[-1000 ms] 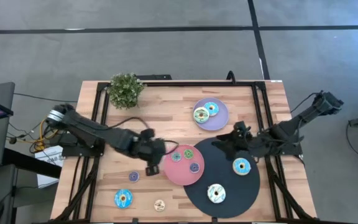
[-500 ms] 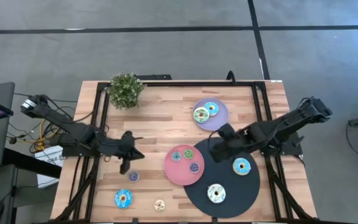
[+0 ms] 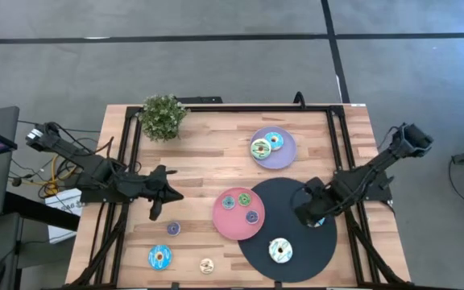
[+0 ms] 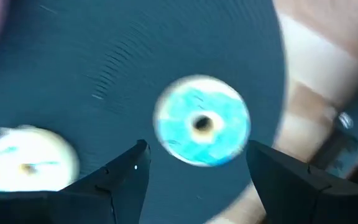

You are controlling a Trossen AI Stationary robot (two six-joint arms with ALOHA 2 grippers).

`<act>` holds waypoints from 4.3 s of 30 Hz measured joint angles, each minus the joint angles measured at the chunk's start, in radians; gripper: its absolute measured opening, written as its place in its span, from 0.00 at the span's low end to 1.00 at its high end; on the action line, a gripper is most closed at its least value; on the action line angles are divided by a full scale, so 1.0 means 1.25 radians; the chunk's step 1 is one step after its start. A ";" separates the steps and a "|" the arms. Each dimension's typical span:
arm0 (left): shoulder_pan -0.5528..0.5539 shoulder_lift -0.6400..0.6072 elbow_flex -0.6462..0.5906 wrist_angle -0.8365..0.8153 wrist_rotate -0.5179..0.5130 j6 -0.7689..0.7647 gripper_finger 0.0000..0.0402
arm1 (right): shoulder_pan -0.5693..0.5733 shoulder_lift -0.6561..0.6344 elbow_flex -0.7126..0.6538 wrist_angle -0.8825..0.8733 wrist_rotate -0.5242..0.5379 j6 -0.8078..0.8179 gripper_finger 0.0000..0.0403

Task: Pick & Place donuts
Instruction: Put the right big blue donut on the purple plate

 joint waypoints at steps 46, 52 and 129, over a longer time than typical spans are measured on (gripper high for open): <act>0.001 0.000 0.000 0.012 -0.080 -0.036 0.00 | 0.031 -0.099 -0.338 0.318 -0.066 0.111 0.63; 0.001 0.000 0.000 0.011 -0.086 -0.011 0.00 | 0.031 -0.098 -0.338 0.318 -0.065 0.110 0.62; 0.001 0.001 0.001 0.012 -0.157 -0.032 0.00 | -0.635 0.080 -0.231 0.617 0.322 -1.147 0.37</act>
